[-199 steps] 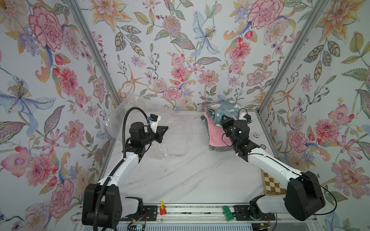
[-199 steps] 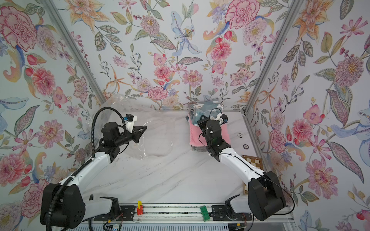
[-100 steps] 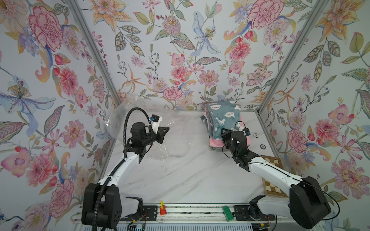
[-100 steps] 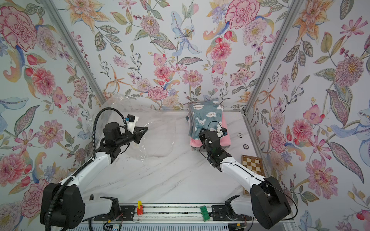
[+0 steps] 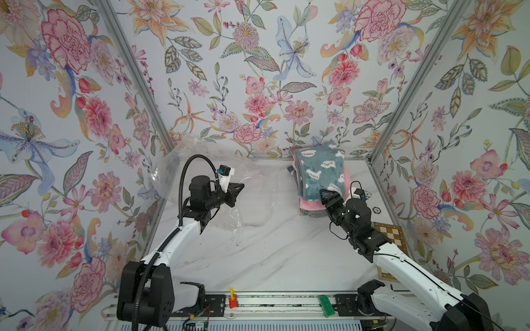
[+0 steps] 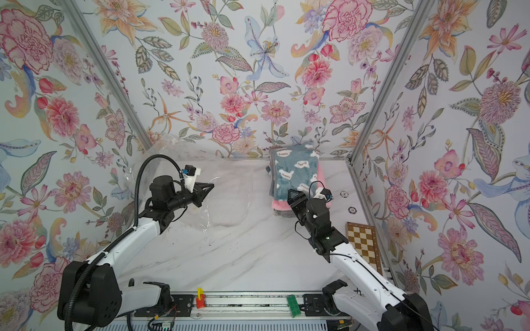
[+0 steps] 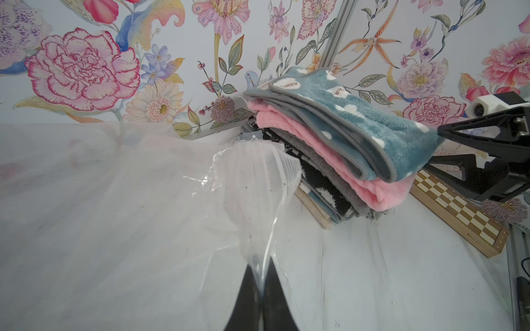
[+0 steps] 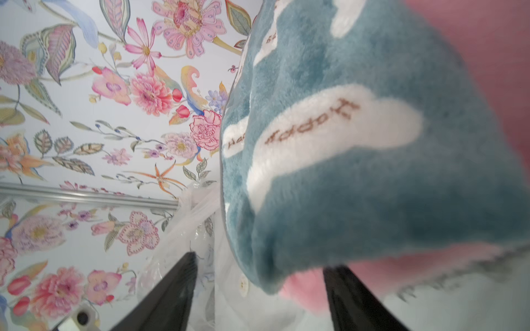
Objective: Take the blanket out of the vacuum bag
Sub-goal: Place the blanket at the center of the board.
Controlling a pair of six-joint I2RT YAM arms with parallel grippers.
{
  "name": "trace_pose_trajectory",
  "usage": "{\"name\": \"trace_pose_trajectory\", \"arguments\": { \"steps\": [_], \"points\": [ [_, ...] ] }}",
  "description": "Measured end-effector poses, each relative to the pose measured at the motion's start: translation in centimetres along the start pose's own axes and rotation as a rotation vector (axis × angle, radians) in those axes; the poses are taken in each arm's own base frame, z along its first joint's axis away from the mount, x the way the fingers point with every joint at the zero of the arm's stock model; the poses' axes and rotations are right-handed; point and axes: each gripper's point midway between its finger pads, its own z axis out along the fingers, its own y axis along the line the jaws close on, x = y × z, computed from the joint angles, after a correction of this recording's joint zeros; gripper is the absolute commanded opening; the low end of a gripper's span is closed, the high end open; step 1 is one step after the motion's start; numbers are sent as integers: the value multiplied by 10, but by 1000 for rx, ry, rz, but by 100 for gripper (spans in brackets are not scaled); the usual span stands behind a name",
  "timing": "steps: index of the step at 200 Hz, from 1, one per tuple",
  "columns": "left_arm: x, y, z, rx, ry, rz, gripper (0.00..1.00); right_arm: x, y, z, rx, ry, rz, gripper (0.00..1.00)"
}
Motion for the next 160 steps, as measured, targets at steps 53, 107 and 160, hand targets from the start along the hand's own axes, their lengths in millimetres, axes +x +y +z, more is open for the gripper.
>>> {"name": "trace_pose_trajectory", "arguments": {
  "steps": [53,107,160],
  "points": [
    [3,-7,4,17,12,11,0,-33,-28,-33,38,39,-20,76],
    [9,-7,6,7,34,18,1,-59,-50,-21,88,153,-30,69],
    [12,-5,8,7,50,19,1,-56,-52,-8,56,244,-8,65]
  ]
}}
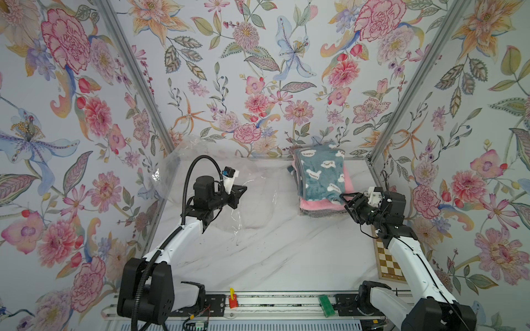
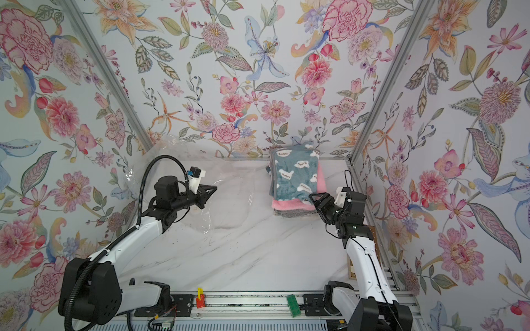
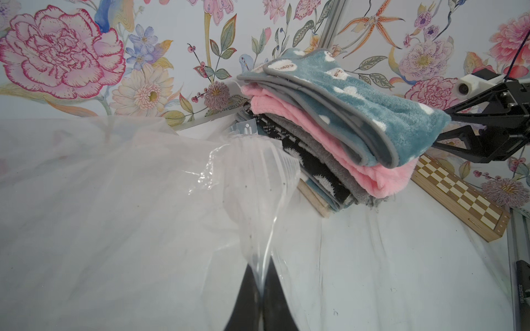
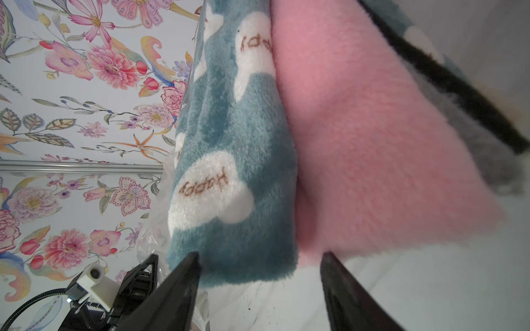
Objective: Take the blanket out of the vacuum bag
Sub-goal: Place the blanket at the center of the board.
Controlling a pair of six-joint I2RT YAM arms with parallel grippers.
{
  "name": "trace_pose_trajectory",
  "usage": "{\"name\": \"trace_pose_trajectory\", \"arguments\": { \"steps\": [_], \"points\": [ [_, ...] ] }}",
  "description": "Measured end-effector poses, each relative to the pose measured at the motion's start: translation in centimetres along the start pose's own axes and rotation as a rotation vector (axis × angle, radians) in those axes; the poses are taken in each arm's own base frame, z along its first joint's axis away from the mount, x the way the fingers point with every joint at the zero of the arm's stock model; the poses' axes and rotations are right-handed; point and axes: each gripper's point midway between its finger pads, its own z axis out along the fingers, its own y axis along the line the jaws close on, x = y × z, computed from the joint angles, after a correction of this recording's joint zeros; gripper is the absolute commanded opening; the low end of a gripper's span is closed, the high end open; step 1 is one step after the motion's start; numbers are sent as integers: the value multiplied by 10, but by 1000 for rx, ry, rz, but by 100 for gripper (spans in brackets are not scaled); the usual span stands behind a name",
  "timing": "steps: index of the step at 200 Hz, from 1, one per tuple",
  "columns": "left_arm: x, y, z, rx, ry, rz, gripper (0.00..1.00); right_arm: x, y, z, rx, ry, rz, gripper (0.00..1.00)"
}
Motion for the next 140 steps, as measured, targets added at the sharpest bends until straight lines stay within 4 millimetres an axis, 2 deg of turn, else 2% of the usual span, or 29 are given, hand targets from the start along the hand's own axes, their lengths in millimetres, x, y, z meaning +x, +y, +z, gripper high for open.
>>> {"name": "trace_pose_trajectory", "arguments": {
  "steps": [24,84,107,119,133,140],
  "points": [
    [0,0,0,0,1,2,1,-4,5,2,-16,-3,-10,56],
    [1,0,0,-1,4,0,2,-7,1,8,-9,0,-2,56],
    [1,0,0,-1,4,1,2,-9,0,10,-10,-1,6,54],
    [1,1,0,-2,4,2,2,-10,1,11,-16,-4,9,48],
    [2,1,1,-3,6,3,2,-11,2,12,-23,-8,9,37],
    [3,2,1,-4,9,1,2,-12,1,13,-25,-8,13,35]
  ]
}}
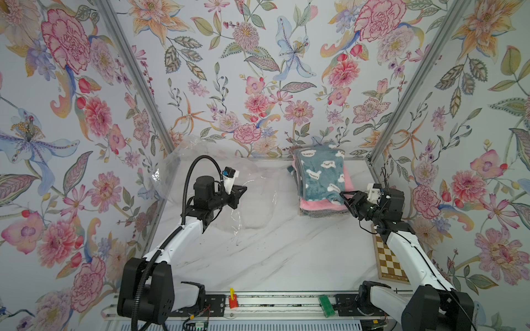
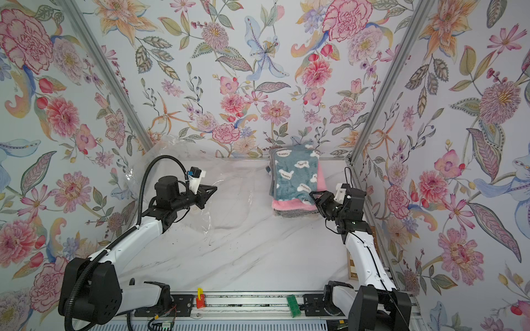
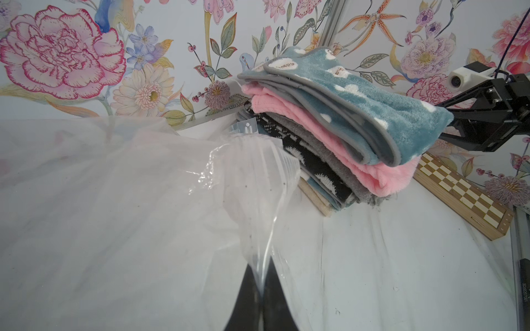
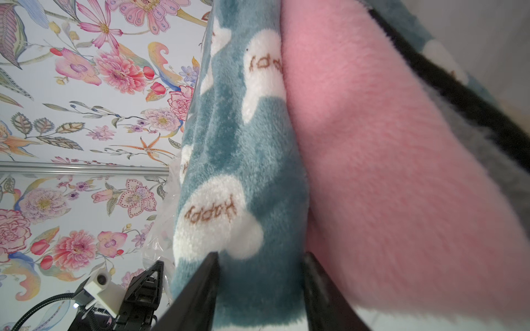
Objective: Take the blanket out of the vacuum bag
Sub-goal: Place the blanket at the center of the board.
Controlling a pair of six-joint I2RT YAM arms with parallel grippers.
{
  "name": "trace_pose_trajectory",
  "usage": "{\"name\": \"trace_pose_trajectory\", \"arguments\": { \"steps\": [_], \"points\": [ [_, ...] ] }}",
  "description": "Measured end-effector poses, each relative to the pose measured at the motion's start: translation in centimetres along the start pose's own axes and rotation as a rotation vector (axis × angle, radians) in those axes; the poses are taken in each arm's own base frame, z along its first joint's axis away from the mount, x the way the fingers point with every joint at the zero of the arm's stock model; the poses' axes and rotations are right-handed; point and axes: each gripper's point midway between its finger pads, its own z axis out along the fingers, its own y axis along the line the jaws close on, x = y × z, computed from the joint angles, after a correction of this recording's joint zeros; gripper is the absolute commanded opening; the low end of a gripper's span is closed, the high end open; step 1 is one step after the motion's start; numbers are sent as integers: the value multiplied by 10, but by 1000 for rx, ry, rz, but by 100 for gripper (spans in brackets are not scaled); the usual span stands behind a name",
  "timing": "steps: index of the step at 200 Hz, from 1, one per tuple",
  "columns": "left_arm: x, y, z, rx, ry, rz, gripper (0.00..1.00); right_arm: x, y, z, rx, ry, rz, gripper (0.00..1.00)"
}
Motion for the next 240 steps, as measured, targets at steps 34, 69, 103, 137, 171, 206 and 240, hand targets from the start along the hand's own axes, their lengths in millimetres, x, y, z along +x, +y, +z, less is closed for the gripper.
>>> {"name": "trace_pose_trajectory", "arguments": {
  "steps": [34,69,103,137,171,206,240],
  "points": [
    [3,-1,2,2,11,-2,2,-2,-3,4,1,1,27,38],
    [4,-1,2,2,15,-4,2,0,-3,7,-8,8,35,45],
    [4,-2,2,3,15,-3,2,9,-8,9,12,33,35,45],
    [5,-2,3,6,18,-3,2,19,-17,12,31,59,43,37],
    [4,-3,3,7,17,0,2,20,-20,17,34,67,59,26],
    [3,-3,3,7,16,2,2,18,-17,17,35,68,56,18],
    [3,-3,3,7,15,6,2,0,5,14,6,49,22,13]
  ]
}}
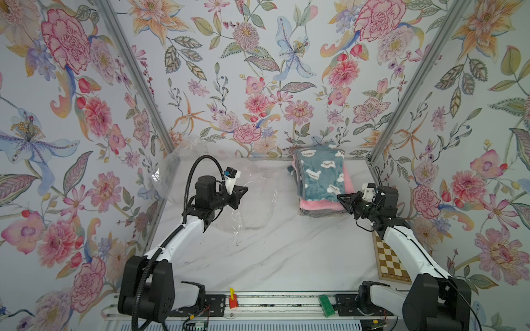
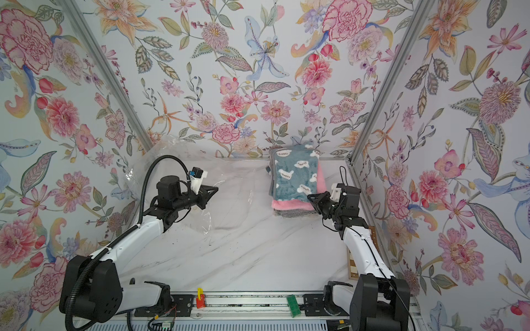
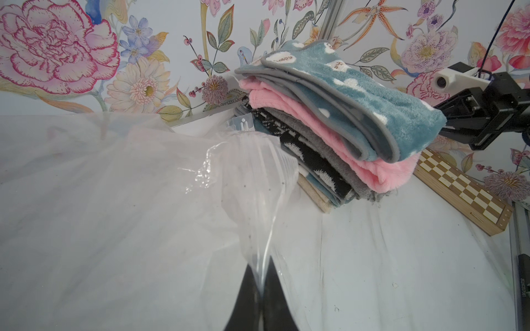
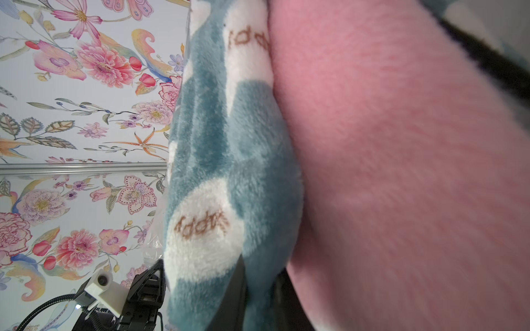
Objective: Take the blanket out of the vacuum bag
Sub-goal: Place the blanket at the center of the board.
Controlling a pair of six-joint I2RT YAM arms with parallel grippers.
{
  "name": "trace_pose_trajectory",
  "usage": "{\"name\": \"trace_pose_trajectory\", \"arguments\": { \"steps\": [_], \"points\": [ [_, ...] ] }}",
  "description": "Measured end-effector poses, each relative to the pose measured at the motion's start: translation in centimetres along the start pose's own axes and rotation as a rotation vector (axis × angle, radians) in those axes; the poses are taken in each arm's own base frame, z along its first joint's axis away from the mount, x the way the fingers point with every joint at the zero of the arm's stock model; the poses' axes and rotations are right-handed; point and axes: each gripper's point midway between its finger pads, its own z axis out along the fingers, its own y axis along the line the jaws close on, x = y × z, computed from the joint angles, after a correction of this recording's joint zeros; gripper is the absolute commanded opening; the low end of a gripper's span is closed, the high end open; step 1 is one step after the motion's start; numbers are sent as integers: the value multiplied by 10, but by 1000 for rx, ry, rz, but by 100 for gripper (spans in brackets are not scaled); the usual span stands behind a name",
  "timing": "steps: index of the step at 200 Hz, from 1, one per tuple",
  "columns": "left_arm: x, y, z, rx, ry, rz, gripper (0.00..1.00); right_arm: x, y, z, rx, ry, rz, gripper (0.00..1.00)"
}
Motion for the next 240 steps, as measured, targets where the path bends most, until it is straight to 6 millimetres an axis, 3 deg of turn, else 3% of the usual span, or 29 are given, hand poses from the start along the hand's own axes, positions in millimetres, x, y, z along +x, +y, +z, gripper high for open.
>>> {"name": "trace_pose_trajectory", "arguments": {
  "steps": [40,94,144,189,240],
  "points": [
    [1,0,0,0,6,0,2,-22,30,-7,-9,3,-81,0],
    [0,0,0,-3,3,2,2,-38,44,-8,76,111,-207,0],
    [-1,2,0,-15,1,4,2,-46,57,-33,208,133,-371,0],
    [-1,2,0,-15,1,4,2,-34,30,-45,325,171,-405,0],
    [-1,2,0,-15,1,4,2,-19,-27,-53,493,211,-402,21]
  ]
}}
